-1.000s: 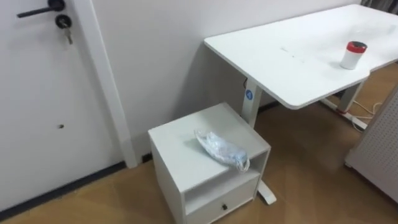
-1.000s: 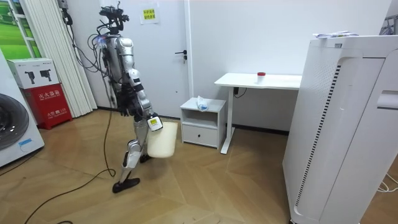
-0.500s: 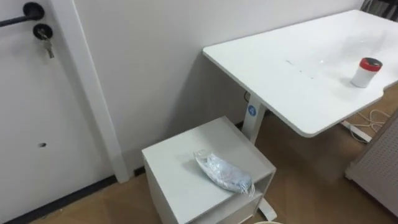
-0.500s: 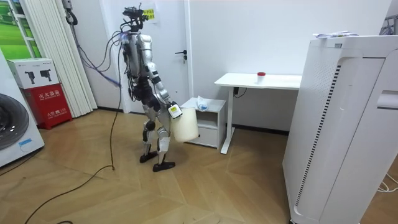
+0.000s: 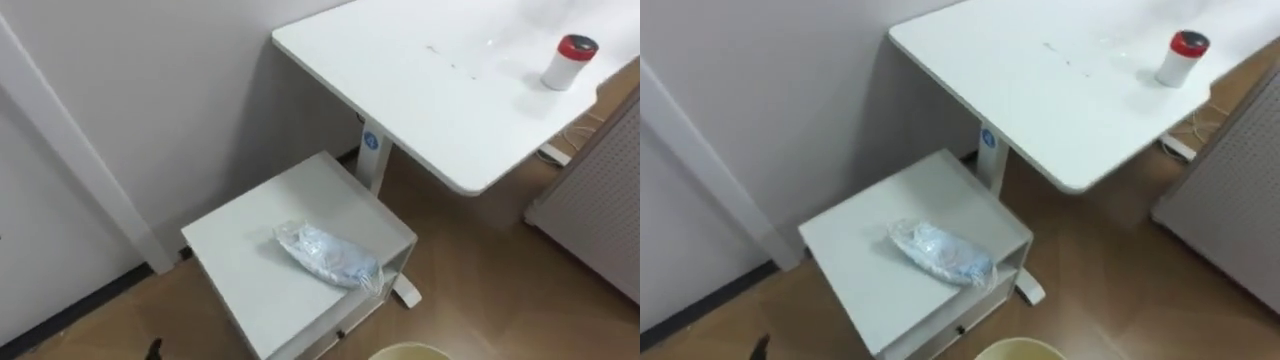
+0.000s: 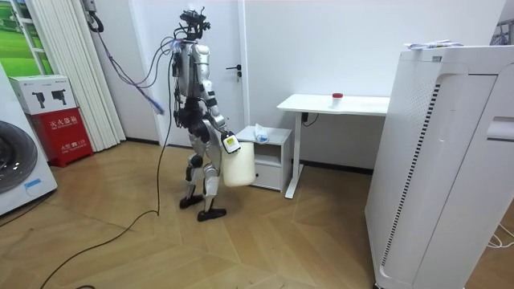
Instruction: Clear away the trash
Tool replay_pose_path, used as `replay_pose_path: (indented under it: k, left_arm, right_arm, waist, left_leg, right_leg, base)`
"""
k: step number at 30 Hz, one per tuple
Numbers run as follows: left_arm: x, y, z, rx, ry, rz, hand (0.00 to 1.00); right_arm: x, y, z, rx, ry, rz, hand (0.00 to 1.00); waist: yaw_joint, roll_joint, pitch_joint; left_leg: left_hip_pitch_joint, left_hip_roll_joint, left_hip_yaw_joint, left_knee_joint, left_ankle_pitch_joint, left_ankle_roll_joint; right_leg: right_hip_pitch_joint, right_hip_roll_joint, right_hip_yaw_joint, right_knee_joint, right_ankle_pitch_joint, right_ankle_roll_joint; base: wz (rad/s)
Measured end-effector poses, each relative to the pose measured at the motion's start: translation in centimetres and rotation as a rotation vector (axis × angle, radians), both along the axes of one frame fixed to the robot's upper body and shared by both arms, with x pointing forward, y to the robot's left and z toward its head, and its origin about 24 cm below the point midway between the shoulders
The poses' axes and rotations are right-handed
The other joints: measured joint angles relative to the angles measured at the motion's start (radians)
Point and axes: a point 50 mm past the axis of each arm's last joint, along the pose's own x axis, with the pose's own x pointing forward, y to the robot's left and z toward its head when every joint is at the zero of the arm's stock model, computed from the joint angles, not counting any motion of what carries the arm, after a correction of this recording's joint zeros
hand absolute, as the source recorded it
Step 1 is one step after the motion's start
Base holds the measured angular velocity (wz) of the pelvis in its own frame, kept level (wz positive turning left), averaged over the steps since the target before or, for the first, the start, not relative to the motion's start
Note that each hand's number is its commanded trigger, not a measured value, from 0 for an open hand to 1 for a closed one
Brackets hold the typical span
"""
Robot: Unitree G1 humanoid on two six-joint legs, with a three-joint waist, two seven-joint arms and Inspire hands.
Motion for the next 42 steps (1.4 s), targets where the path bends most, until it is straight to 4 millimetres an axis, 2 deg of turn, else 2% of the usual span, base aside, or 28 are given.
replay_pose_path:
  k: [1, 3, 5, 7, 10, 13, 18, 25, 28, 31, 34, 38, 42]
  left_arm:
    - [0.8, -0.1, 0.6, 0.013, -0.036, 0.005, 0.0]
    - [1.5, 0.1, 1.2, 0.047, -0.07, 0.011, 0.0]
    - [2.5, 0.2, 2.2, 0.066, -0.12, 0.019, 0.0]
    - [4.2, 0.2, 3.8, 0.095, -0.197, 0.026, 0.0]
    - [5.3, 0.2, 5.1, 0.108, -0.254, 0.042, 0.0]
    - [7.4, 0.4, 7.6, 0.154, -0.354, 0.055, 0.0]
    - [8.2, 0.8, 8.9, 0.222, -0.411, 0.055, 0.0]
    - [9.2, 0.4, 10.2, 0.26, -0.469, 0.053, 0.0]
    - [9.7, 0.5, 11.2, 0.311, -0.505, 0.034, 0.0]
    - [10.2, 0.0, 11.7, 0.327, -0.52, 0.014, 0.0]
    - [10.9, -0.5, 12.1, 0.378, -0.52, -0.035, 0.0]
    - [11.0, -0.3, 12.0, 0.435, -0.5, -0.072, 0.0]
    - [11.2, 0.4, 12.5, 0.536, -0.503, -0.122, 0.0]
  right_arm:
    - [0.8, 0.1, 0.2, 0.009, -0.017, 0.006, 1.0]
    - [1.8, 0.2, 0.6, 0.021, -0.051, 0.014, 1.0]
    - [2.3, 0.2, 0.8, 0.029, -0.068, 0.003, 1.0]
    - [2.6, -0.1, 0.9, 0.047, -0.083, -0.056, 1.0]
    - [2.6, -1.3, 1.3, 0.045, -0.102, -0.119, 1.0]
    - [2.6, -2.2, 1.6, 0.054, -0.122, -0.192, 1.0]
    - [2.6, -2.7, 1.8, 0.039, -0.13, -0.208, 1.0]
    - [1.4, -3.9, 1.8, -0.013, -0.099, -0.266, 1.0]
    - [1.4, -3.7, 1.7, -0.001, -0.101, -0.282, 1.0]
    - [1.5, -3.5, 1.7, 0.004, -0.104, -0.281, 1.0]
    - [1.5, -3.3, 1.6, 0.019, -0.105, -0.292, 1.0]
    - [1.7, -3.1, 1.7, 0.03, -0.103, -0.275, 1.0]
    - [1.8, -3.4, 1.8, 0.034, -0.109, -0.27, 1.0]
  waist:
    - [0.007, -0.008, 0.0004]
    - [0.001, 0.002, 0.0045]
    - [-0.023, 0.02, 0.005]
    - [-0.054, 0.046, 0.0177]
    - [-0.08, 0.068, 0.0182]
    - [-0.105, 0.073, 0.018]
    - [-0.159, 0.077, 0.0183]
    - [-0.179, 0.077, 0.0187]
    - [-0.191, 0.074, 0.0237]
    - [-0.193, 0.07, 0.0281]
    - [-0.197, 0.072, 0.0319]
    - [-0.216, 0.079, 0.0444]
    - [-0.224, 0.078, 0.0458]
  left_leg:
    - [-0.012, 0.001, 0.031, 0.013, -0.002, 0.004]
    - [-0.027, -0.002, 0.03, 0.04, -0.007, 0.01]
    - [-0.05, -0.001, 0.029, 0.052, -0.018, 0.016]
    - [-0.085, 0.0, 0.029, 0.064, -0.031, 0.027]
    - [-0.124, 0.0, 0.036, 0.091, -0.034, 0.03]
    - [-0.189, 0.002, 0.05, 0.134, -0.035, 0.021]
    - [-0.228, 0.004, 0.039, 0.142, -0.021, 0.012]
    - [-0.288, 0.025, 0.035, 0.166, -0.016, 0.012]
    - [-0.333, 0.051, 0.05, 0.207, -0.033, 0.011]
    - [-0.348, 0.054, 0.056, 0.221, -0.042, 0.006]
    - [-0.363, 0.07, 0.056, 0.244, -0.056, 0.003]
    - [-0.373, 0.088, 0.058, 0.27, -0.076, 0.001]
    - [-0.413, 0.086, 0.069, 0.297, -0.089, 0.0]
  right_leg:
    - [-0.034, -0.009, -0.028, 0.025, -0.004, 0.002]
    - [-0.06, -0.013, -0.069, 0.034, 0.007, -0.01]
    - [-0.088, -0.014, -0.072, 0.055, 0.007, -0.011]
    - [-0.139, -0.014, -0.071, 0.107, 0.006, -0.012]
    - [-0.196, -0.018, -0.062, 0.153, 0.005, -0.015]
    - [-0.283, -0.023, -0.062, 0.212, -0.002, -0.023]
    - [-0.327, -0.016, -0.061, 0.224, 0.006, -0.029]
    - [-0.381, 0.01, -0.058, 0.234, 0.019, -0.05]
    - [-0.43, 0.023, -0.054, 0.263, 0.015, -0.059]
    - [-0.453, 0.029, -0.043, 0.28, 0.01, -0.062]
    - [-0.464, 0.04, -0.043, 0.29, 0.005, -0.067]
    - [-0.471, 0.053, -0.042, 0.3, -0.003, -0.068]
    - [-0.527, 0.054, -0.022, 0.342, -0.017, -0.065]
  base:
    - [-0.53]
    - [-0.5]
    - [-0.26]
    - [-0.09]
    - [-0.13]
    - [-0.17]
    - [-0.08]
    - [-0.05]
    - [-0.18]
    - [-0.13]
    - [-0.09]
    - [-0.1]
    - [-0.06]
